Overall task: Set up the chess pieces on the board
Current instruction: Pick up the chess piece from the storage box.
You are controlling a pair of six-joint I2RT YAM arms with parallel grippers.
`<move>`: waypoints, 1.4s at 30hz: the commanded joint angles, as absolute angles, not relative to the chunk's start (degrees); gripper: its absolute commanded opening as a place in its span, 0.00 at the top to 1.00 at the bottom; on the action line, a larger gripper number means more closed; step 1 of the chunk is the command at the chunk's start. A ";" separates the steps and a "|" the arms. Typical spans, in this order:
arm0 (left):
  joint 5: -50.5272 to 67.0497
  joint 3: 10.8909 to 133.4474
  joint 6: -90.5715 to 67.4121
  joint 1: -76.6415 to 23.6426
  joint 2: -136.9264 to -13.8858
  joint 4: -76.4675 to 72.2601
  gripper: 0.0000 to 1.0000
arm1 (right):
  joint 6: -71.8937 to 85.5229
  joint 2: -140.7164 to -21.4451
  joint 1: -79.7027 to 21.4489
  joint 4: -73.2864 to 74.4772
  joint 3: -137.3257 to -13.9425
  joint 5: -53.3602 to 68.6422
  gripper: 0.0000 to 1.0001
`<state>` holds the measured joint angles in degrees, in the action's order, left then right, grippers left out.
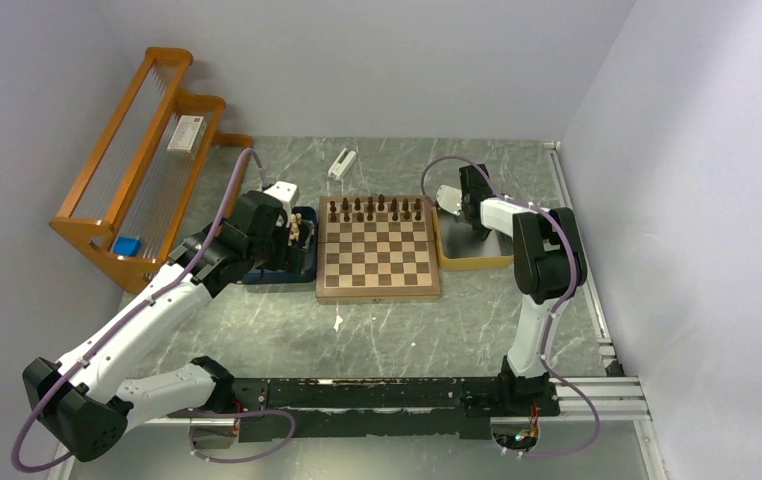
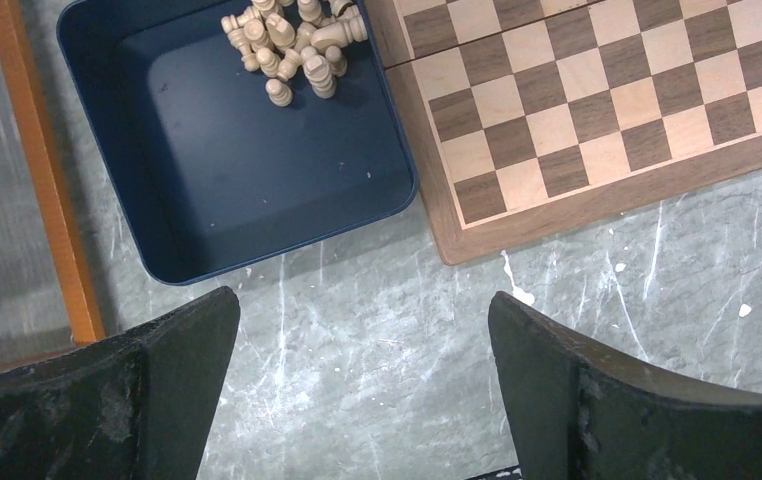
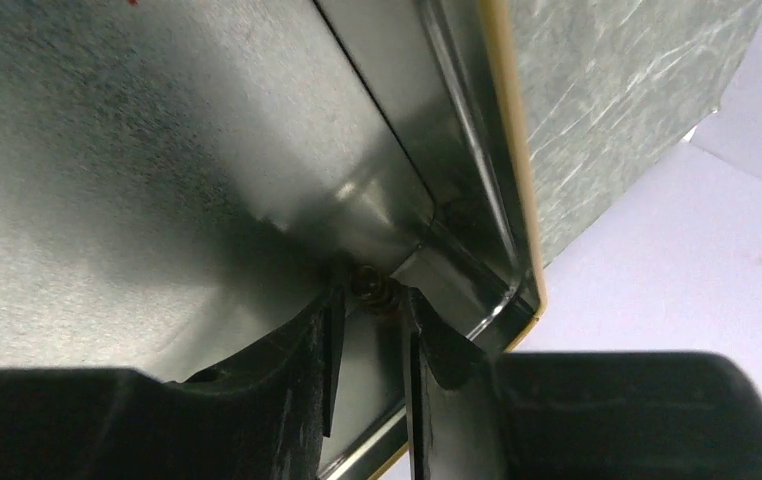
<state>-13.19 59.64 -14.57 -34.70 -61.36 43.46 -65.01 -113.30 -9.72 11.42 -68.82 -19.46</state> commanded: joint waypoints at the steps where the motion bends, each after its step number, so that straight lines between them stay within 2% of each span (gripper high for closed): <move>1: -11.84 60.97 -15.31 -34.44 -61.08 43.06 0.01 | -66.08 -114.72 -9.55 10.96 -68.76 -19.13 0.69; 14: -11.54 60.74 -15.62 -34.41 -60.71 43.77 0.01 | -67.08 -116.57 -9.50 13.78 -71.20 -17.95 0.70; 25: -12.68 61.14 -15.51 -34.45 -60.51 44.79 0.01 | -67.76 -116.11 -9.71 16.59 -70.92 -15.85 0.76; 34: -13.48 61.19 -15.94 -34.45 -58.66 45.84 0.01 | -66.18 -116.36 -10.44 19.14 -74.54 -14.86 0.88; 42: -14.15 60.65 -16.45 -34.45 -57.90 44.37 0.01 | -58.46 -114.38 -11.33 24.19 -80.90 -11.30 0.89</move>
<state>-12.88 59.64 -15.53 -34.70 -59.07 44.99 -64.14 -115.44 -10.87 20.18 -75.57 -14.52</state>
